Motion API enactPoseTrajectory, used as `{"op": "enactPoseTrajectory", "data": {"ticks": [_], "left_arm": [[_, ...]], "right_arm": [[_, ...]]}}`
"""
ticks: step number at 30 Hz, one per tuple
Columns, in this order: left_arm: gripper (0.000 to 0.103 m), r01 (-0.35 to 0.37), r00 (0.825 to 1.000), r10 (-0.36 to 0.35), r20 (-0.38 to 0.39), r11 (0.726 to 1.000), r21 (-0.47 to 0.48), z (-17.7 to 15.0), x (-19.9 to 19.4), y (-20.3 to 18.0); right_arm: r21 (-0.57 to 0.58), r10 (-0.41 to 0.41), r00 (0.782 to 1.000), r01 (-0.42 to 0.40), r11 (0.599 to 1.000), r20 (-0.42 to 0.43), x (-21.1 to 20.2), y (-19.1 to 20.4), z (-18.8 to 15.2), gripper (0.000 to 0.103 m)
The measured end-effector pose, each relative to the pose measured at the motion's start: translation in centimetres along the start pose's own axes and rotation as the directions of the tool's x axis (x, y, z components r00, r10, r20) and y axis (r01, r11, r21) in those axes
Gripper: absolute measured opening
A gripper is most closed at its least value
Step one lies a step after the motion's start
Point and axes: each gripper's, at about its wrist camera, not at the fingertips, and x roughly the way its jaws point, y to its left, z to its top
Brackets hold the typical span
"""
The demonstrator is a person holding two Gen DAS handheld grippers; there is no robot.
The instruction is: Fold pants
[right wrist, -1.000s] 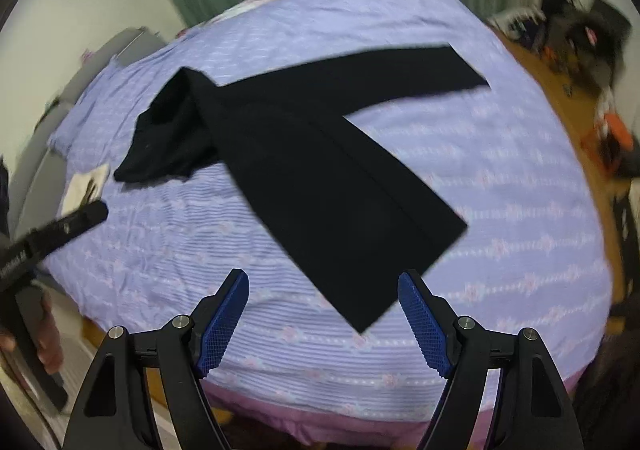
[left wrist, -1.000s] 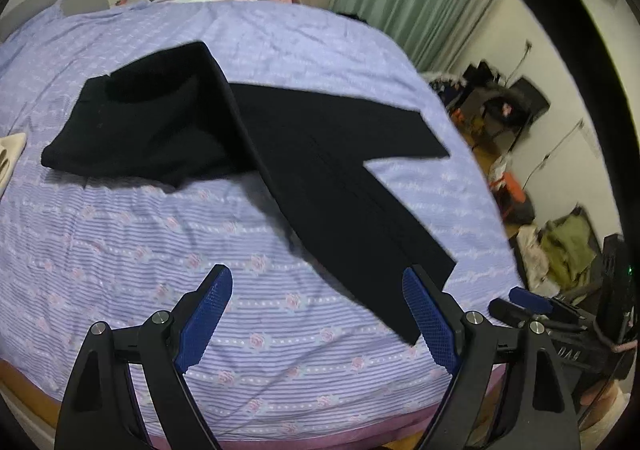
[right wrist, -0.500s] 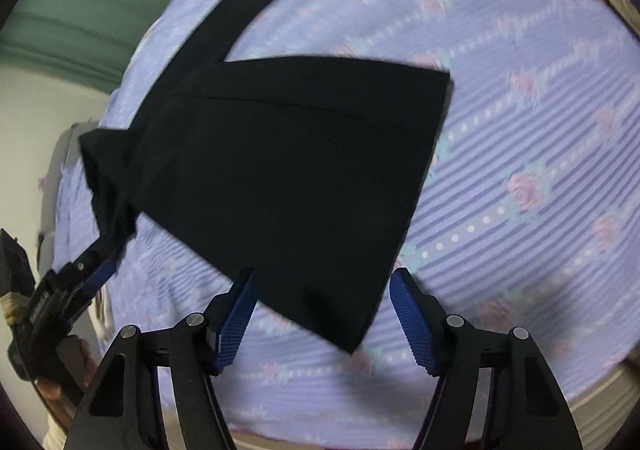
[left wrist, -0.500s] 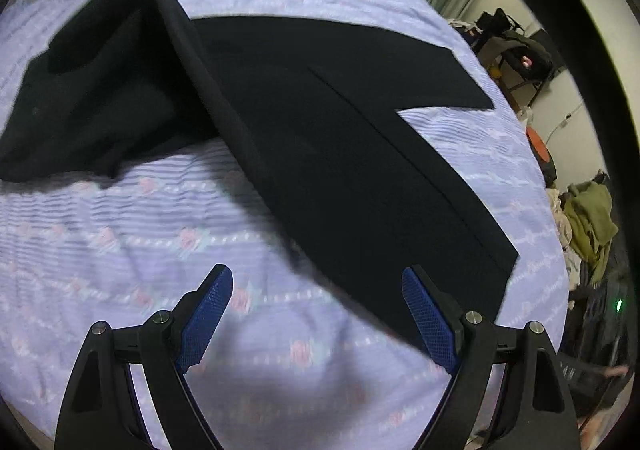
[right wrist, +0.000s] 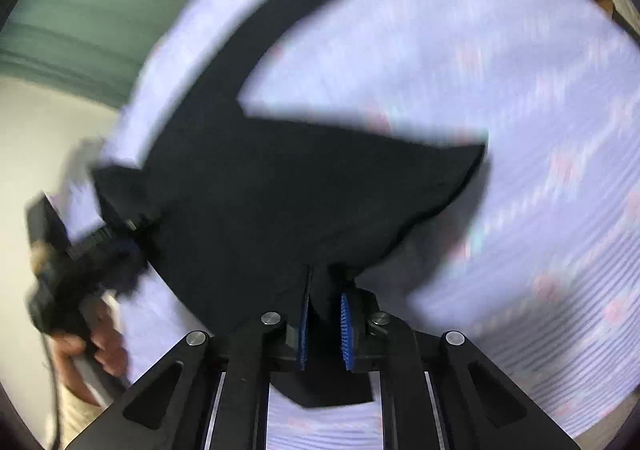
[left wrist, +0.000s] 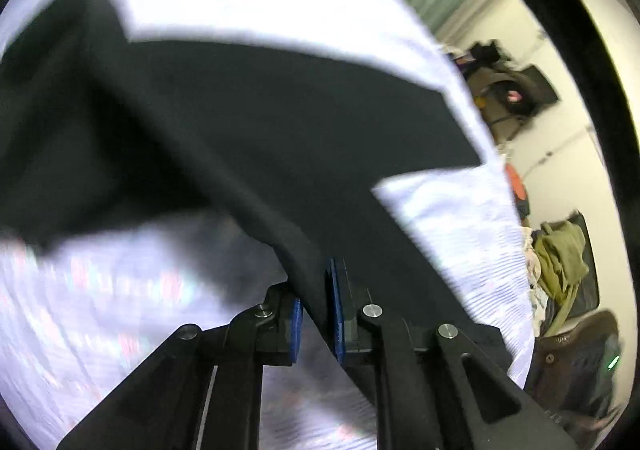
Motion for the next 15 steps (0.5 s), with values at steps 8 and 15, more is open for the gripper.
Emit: {"op": "enactPoseTrajectory", "data": {"ticks": [8,15], "left_arm": [[0.009,0.026,0.988,-0.06,0.141,0.973,0.231,12.8,0.7,-8.7],[0.009,-0.108,0.993,0.092,0.068,0.952,0.287,20.1,9.1,-11.3]], "right_arm": [[-0.064,0.075,0.956,-0.059,0.996,0.285,-7.1,4.3,15.5,0.012],[-0.01,0.013,0.966,-0.011,1.0,0.258,-3.8,3.7,28.9,0.011]]}}
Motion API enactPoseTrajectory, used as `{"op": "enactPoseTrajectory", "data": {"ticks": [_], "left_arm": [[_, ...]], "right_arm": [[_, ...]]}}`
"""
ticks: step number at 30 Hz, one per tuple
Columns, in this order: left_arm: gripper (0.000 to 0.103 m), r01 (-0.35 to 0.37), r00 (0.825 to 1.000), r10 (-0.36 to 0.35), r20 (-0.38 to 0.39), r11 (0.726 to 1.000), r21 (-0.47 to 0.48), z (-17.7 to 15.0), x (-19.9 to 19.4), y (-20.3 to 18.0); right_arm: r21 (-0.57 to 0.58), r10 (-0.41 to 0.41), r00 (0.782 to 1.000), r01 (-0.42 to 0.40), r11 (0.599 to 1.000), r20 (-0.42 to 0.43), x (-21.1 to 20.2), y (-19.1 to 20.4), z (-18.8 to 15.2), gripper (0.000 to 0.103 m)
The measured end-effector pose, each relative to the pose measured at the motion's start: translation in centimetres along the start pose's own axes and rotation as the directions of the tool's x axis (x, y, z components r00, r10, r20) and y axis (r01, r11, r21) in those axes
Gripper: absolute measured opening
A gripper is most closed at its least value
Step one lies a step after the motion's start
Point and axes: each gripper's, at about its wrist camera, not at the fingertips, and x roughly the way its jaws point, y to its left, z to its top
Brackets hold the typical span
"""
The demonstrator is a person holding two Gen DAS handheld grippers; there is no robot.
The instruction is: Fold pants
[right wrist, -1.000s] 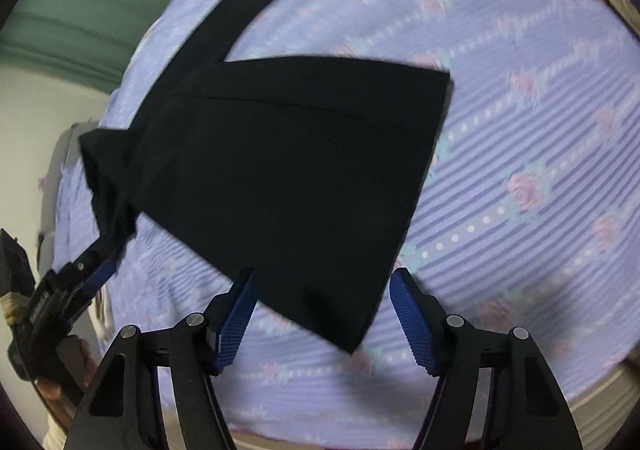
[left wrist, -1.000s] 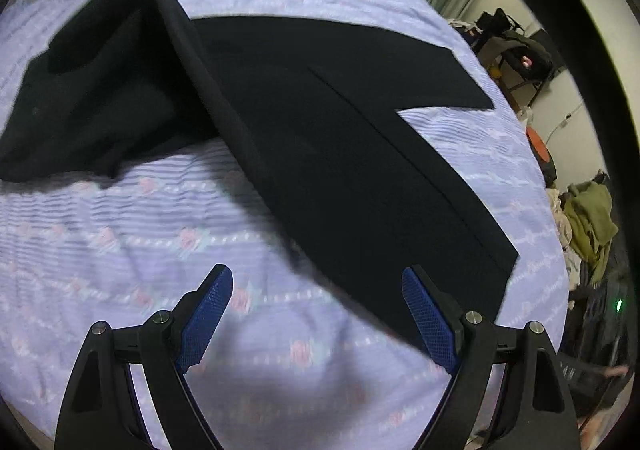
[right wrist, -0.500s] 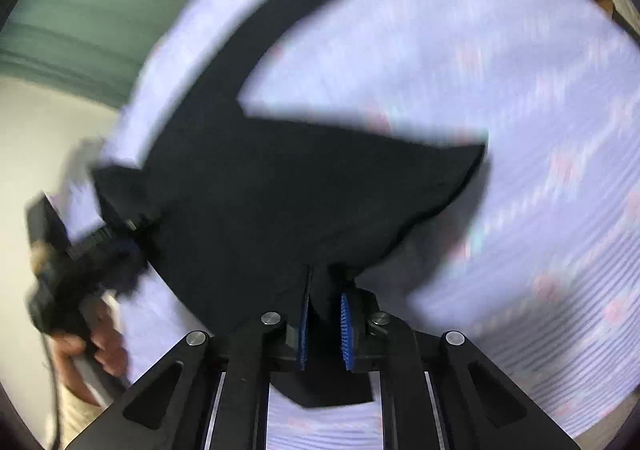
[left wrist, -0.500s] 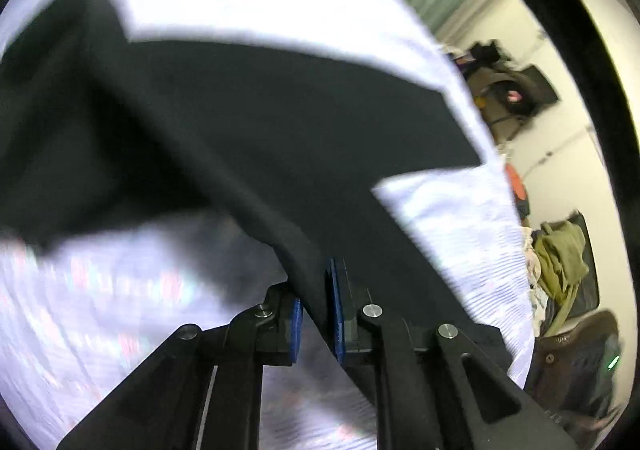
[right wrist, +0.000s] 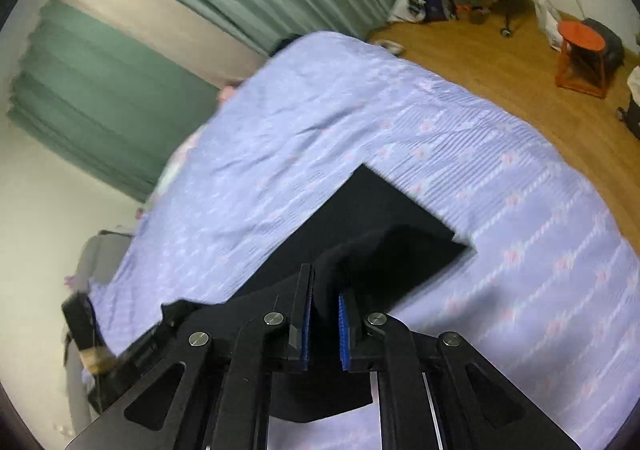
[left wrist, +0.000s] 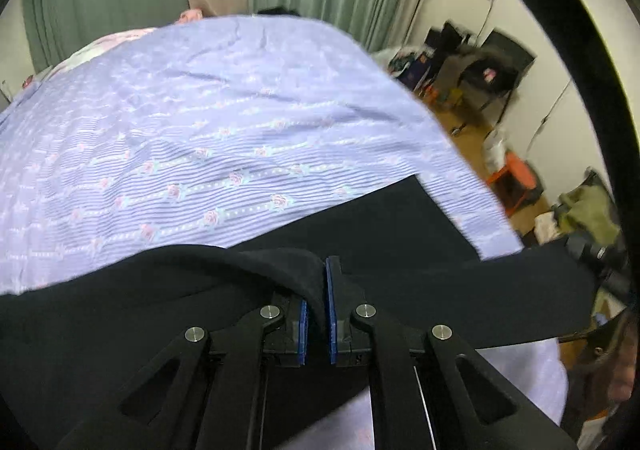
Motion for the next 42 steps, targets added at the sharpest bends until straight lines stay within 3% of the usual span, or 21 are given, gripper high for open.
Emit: {"op": "enactPoseTrajectory", "data": {"ticks": [5,7,8,10,11,13,18,24,30,36,42], "left_arm": [[0.011,-0.062,0.996,0.06,-0.073,0.998,-0.028,2.1,4.0,0.6],[0.022,-0.088,0.991,0.084,-0.1,0.995,-0.038,2.7,4.9,0.6],[0.034,-0.083,0.992,0.078,-0.102,0.996,-0.043,3.2,4.9,0.4],[0.05,-0.037,0.998,0.035,-0.055,0.999,-0.037,4.5,4.2,-0.5],[0.063,-0.023,1.0,0.023,-0.009,0.999,-0.023,5.0,3.0,-1.3],[0.071,0.01,0.997,-0.01,0.075,1.0,-0.001,5.8,0.6,-2.6],[0.072,0.114,0.983,-0.119,0.14,0.992,0.044,4.5,-5.4,-4.9],[0.078,0.128,0.978,-0.131,0.165,0.991,0.027,-5.0,-13.7,-3.8],[0.078,0.031,0.992,-0.01,0.129,0.986,-0.161,-16.9,-22.7,1.7],[0.083,-0.04,0.983,0.109,0.148,0.912,-0.408,-27.2,-33.2,10.4],[0.086,-0.096,0.958,0.229,0.172,0.822,-0.561,-35.0,-40.5,21.5]], "right_arm": [[0.041,-0.059,0.993,0.063,0.997,-0.098,5.7,-0.7,5.4,0.014],[0.097,-0.095,0.988,0.107,0.99,-0.118,6.9,-1.7,6.5,0.035],[0.101,-0.144,0.985,0.153,0.983,-0.093,6.8,-1.9,7.1,0.041],[0.068,-0.192,0.981,0.194,0.979,-0.023,5.8,-1.7,8.0,0.067],[0.049,-0.21,0.978,0.209,0.977,0.02,4.7,-1.5,8.2,0.069],[0.018,-0.218,0.972,0.217,0.976,0.091,2.3,-1.1,8.5,0.07],[-0.06,-0.21,0.966,0.221,0.974,0.148,-2.6,0.0,7.9,0.07],[-0.24,-0.146,0.979,0.177,0.955,0.144,-7.3,3.0,1.9,0.07],[-0.455,-0.064,0.995,0.09,0.886,0.072,-10.6,8.2,-8.3,0.07],[-0.554,0.066,0.995,-0.095,0.827,-0.072,-13.7,15.1,-18.3,0.076],[-0.593,0.101,0.981,-0.179,0.785,-0.164,-13.4,22.3,-27.9,0.078]]}}
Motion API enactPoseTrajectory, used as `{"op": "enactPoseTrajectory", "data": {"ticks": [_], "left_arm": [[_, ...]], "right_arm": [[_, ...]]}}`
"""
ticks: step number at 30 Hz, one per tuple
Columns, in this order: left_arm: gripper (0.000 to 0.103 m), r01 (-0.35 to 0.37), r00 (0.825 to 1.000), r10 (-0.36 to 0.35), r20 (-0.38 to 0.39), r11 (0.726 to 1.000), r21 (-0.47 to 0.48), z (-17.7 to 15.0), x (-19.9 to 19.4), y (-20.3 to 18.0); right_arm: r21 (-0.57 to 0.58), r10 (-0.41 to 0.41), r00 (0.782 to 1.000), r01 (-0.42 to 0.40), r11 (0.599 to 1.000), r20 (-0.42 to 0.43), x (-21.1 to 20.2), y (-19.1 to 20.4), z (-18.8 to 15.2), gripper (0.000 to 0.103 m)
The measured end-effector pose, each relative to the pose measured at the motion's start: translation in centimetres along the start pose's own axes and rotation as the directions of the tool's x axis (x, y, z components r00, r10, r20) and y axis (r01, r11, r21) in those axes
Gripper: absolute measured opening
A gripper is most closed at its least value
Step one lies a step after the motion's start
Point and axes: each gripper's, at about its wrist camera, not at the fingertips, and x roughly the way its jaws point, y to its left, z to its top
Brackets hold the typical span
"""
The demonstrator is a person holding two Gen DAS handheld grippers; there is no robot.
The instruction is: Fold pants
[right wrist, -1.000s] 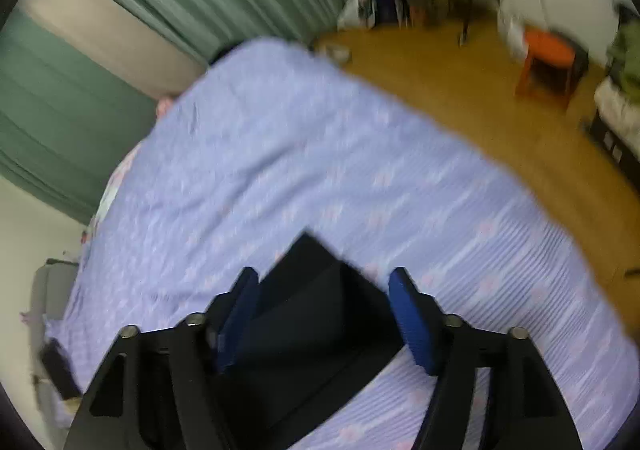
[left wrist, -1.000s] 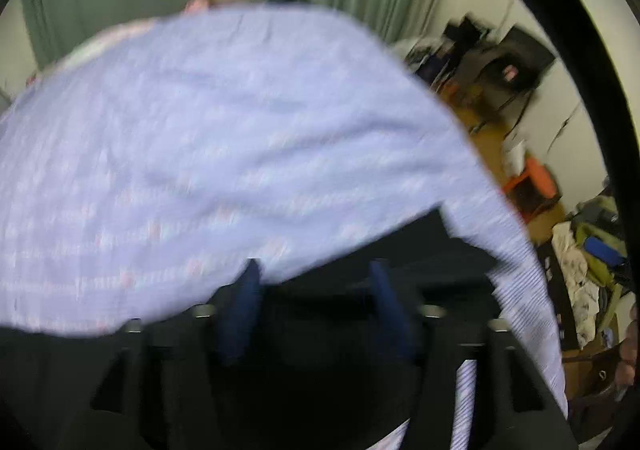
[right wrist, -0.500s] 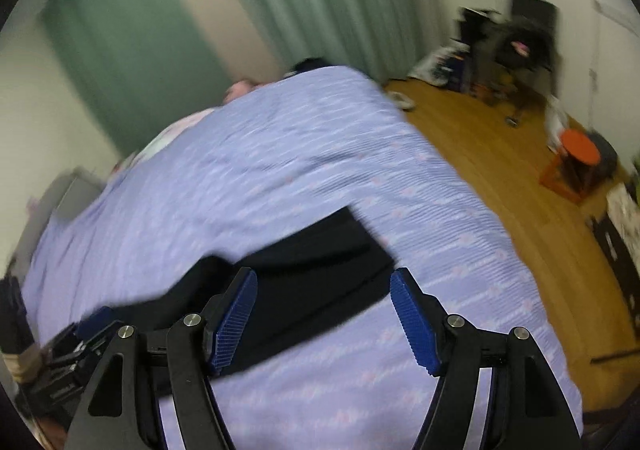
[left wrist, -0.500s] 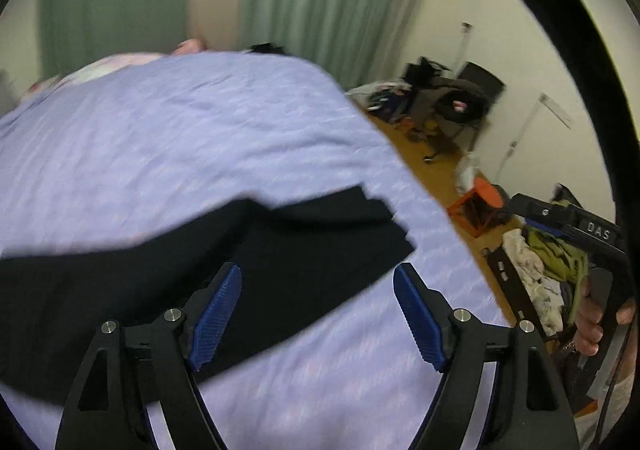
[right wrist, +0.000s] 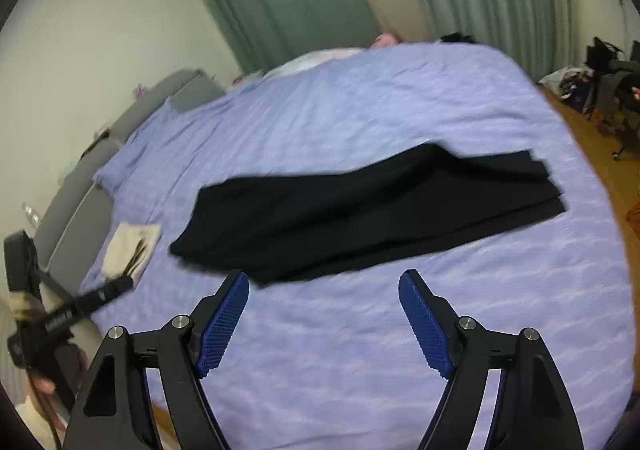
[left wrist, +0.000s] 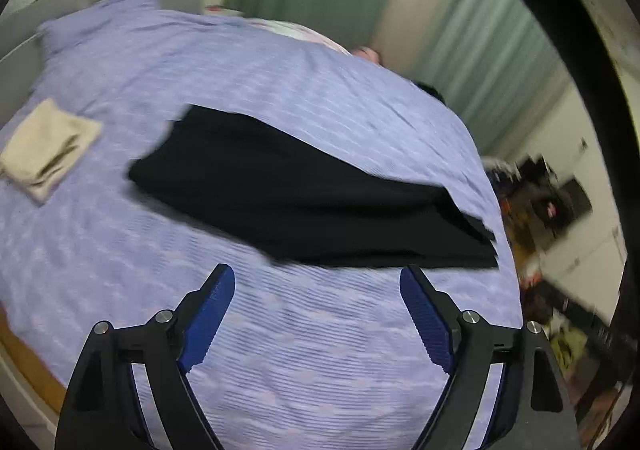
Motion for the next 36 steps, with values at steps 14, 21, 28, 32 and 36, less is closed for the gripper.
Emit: {"op": "enactPoseTrajectory", "data": {"ticks": [14,21,28,32,36], "left_arm": [[0.088,0.081,0.995,-0.076,-0.059,0.994,0.08,8.9,7.0,20.3],[0.075,0.194,0.974,-0.176,-0.142,0.973,0.122,13.7,17.0,23.7],[0.061,0.254,0.95,-0.21,-0.229,0.95,0.181,18.9,28.2,24.8],[0.055,0.25,0.946,-0.194,-0.258,0.947,0.204,20.5,33.1,24.9],[0.055,0.23,0.951,-0.16,-0.264,0.938,0.259,21.3,35.7,24.2]], "right_arm": [[0.013,-0.153,0.983,0.155,0.988,-0.104,12.8,20.2,-4.4,0.078],[0.044,-0.191,0.967,0.201,0.979,-0.168,21.9,22.5,-3.3,0.078],[0.135,-0.195,0.963,0.222,0.966,-0.187,30.5,22.3,0.4,0.078],[0.129,-0.206,0.96,0.232,0.964,-0.188,33.5,22.5,2.0,0.078],[0.088,-0.25,0.952,0.268,0.959,-0.178,34.6,23.3,2.2,0.078]]}}
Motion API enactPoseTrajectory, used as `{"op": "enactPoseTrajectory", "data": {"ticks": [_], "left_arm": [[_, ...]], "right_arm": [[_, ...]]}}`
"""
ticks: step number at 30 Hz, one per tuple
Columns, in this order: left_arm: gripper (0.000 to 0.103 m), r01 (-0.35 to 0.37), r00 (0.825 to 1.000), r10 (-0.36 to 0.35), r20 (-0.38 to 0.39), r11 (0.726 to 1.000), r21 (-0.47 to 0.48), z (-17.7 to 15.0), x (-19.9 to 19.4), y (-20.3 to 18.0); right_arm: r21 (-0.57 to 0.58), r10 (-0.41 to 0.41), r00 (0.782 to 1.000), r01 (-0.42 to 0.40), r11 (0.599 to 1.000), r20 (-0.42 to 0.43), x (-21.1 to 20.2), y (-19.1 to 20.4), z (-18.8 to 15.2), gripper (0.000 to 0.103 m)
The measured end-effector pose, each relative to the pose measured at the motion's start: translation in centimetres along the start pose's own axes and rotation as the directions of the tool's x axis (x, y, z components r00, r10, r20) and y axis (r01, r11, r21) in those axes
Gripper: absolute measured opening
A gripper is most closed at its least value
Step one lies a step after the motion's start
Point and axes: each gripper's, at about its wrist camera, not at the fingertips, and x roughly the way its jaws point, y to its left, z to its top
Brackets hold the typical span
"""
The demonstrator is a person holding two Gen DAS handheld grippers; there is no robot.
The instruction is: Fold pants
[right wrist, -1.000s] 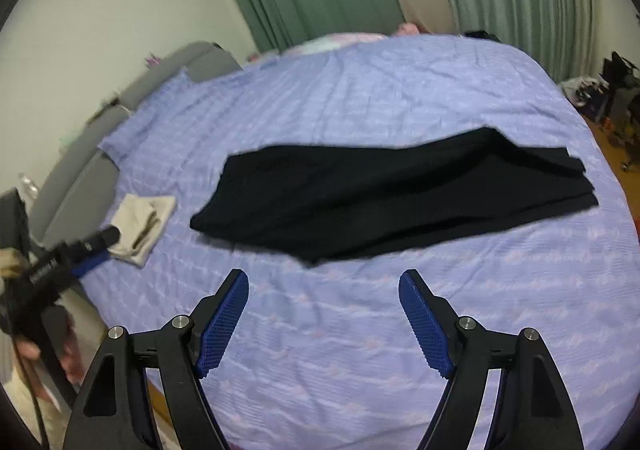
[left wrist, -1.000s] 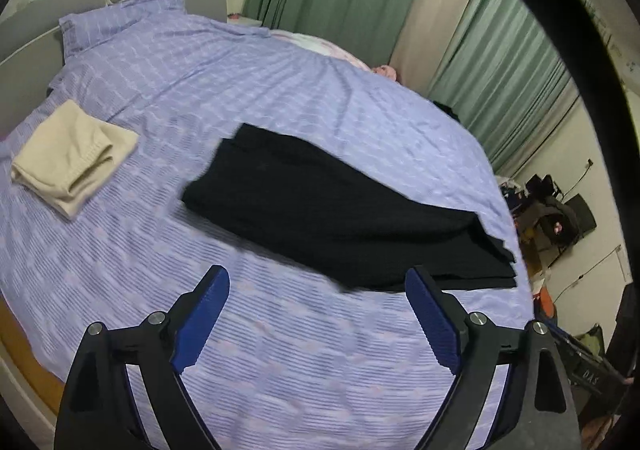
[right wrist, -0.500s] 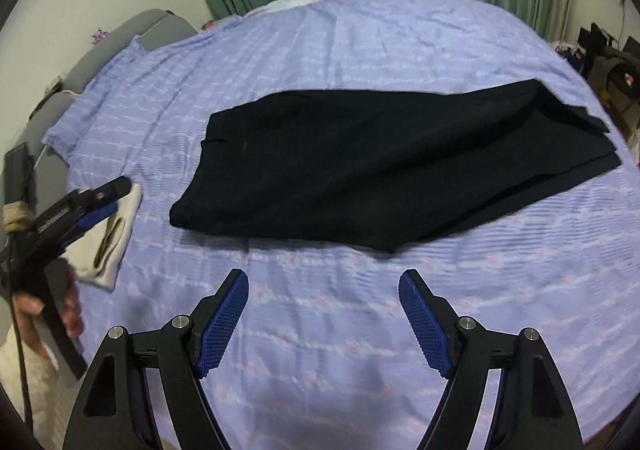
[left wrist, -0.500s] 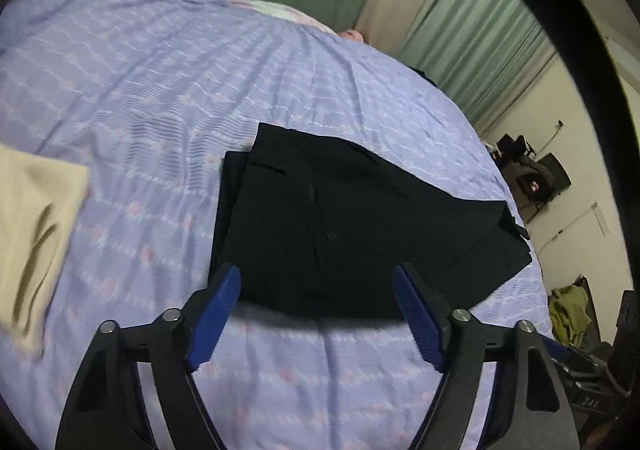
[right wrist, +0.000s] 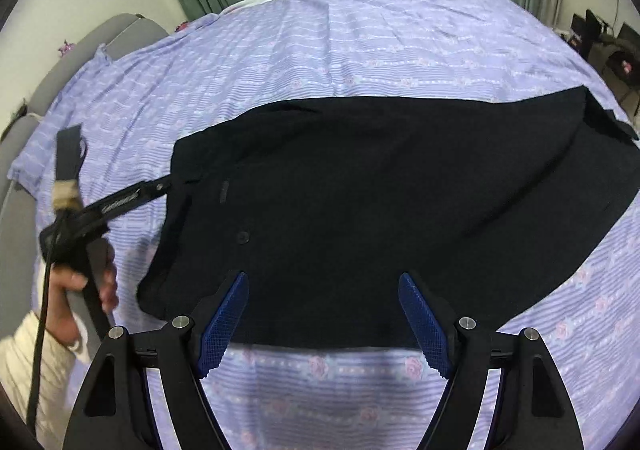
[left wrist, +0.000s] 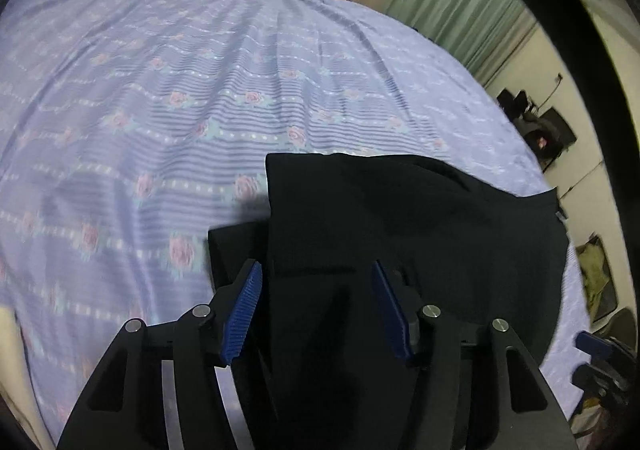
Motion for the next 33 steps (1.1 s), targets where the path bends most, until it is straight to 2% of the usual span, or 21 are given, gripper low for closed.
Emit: {"op": "enactPoseTrajectory", "data": {"ticks": [2,4,5,6,7,8,10,15,18,19,21,23,24,25,26,27,28,30,33], "left_arm": [[0.055,0.003,0.999,-0.003,-0.033,1.0,0.004,0.3,1.4,0.1],[0.054,0.025,0.998,-0.027,-0.056,0.999,-0.046,0.0,2.5,0.7],[0.046,0.04,0.996,-0.046,-0.071,0.996,-0.08,-0.2,2.7,0.9],[0.044,0.043,0.996,-0.052,-0.076,0.992,-0.116,-0.6,2.8,1.3],[0.037,0.053,0.995,-0.064,-0.072,0.988,-0.143,-1.0,2.7,1.7],[0.022,0.056,0.995,-0.067,-0.07,0.987,-0.154,-1.2,2.5,1.9],[0.014,0.101,0.994,-0.109,-0.032,0.977,-0.188,-1.6,1.0,2.6],[0.012,0.157,0.987,-0.145,0.073,0.966,-0.204,-3.5,-4.5,3.7],[0.012,0.105,0.994,-0.108,-0.007,0.976,-0.189,-4.1,-3.0,4.7],[0.013,0.07,0.996,-0.078,-0.042,0.982,-0.175,-3.9,-1.9,4.5],[0.021,0.012,0.998,-0.021,-0.061,0.989,-0.147,-3.5,-0.8,3.8],[0.036,-0.018,0.998,0.01,-0.067,0.993,-0.118,-3.1,-1.3,2.7],[0.039,-0.032,0.999,0.027,-0.047,0.994,-0.106,-3.1,-2.4,2.2],[0.048,-0.055,0.998,0.055,0.002,0.994,-0.089,-3.4,-4.3,1.5],[0.072,-0.087,0.993,0.093,0.07,0.993,-0.084,-4.1,-6.8,0.8],[0.084,-0.118,0.986,0.127,0.112,0.989,-0.084,-4.6,-8.5,0.4],[0.092,-0.138,0.978,0.149,0.147,0.987,-0.084,-6.0,-10.3,-0.3],[0.092,-0.074,0.983,0.09,0.16,0.992,-0.104,-9.1,-12.4,-1.5],[0.092,-0.018,0.993,0.039,0.114,0.984,-0.178,-12.9,-11.8,-3.4]], "right_arm": [[-0.004,-0.003,1.0,0.003,1.0,-0.003,0.4,0.7,-0.1,0.078],[0.001,0.01,1.0,-0.01,1.0,-0.013,0.8,1.2,-0.2,0.078],[0.007,0.016,1.0,-0.016,1.0,-0.016,0.9,1.3,-0.2,0.078],[0.012,0.025,0.999,-0.024,1.0,-0.021,1.0,1.4,-0.2,0.077],[0.013,0.028,0.999,-0.027,1.0,-0.022,1.1,1.6,-0.2,0.076],[0.008,0.027,0.999,-0.027,1.0,-0.022,1.0,1.9,-0.3,0.074],[-0.004,0.036,0.999,-0.036,0.999,-0.021,0.8,2.3,-0.5,0.066],[-0.007,0.119,0.993,-0.118,0.993,0.005,-0.9,3.3,-0.8,0.063],[-0.056,0.126,0.992,-0.125,0.991,0.018,-1.3,4.5,-0.9,0.063],[-0.071,0.113,0.993,-0.111,0.991,0.018,-1.2,4.8,-1.1,0.063],[-0.101,0.087,0.996,-0.085,0.991,0.013,-1.0,5.1,-1.5,0.063],[-0.116,0.067,0.998,-0.067,0.991,-0.006,-1.1,4.5,-2.3,0.063],[-0.116,0.064,0.998,-0.065,0.991,-0.014,-1.2,4.1,-2.6,0.063],[-0.115,0.062,0.998,-0.064,0.991,-0.017,-1.7,3.3,-3.0,0.063],[-0.109,0.066,0.998,-0.067,0.992,-0.009,-2.4,2.2,-3.6,0.063],[-0.104,0.07,0.998,-0.069,0.992,0.001,-3.1,1.2,-4.2,0.064],[-0.099,0.068,0.998,-0.066,0.993,0.012,-3.8,0.4,-4.6,0.068],[-0.081,0.05,0.998,-0.047,0.996,0.039,-5.4,-2.0,-6.0,0.074],[-0.073,0.017,0.999,-0.014,0.997,0.04,-6.6,-5.0,-8.0,0.075]]}}
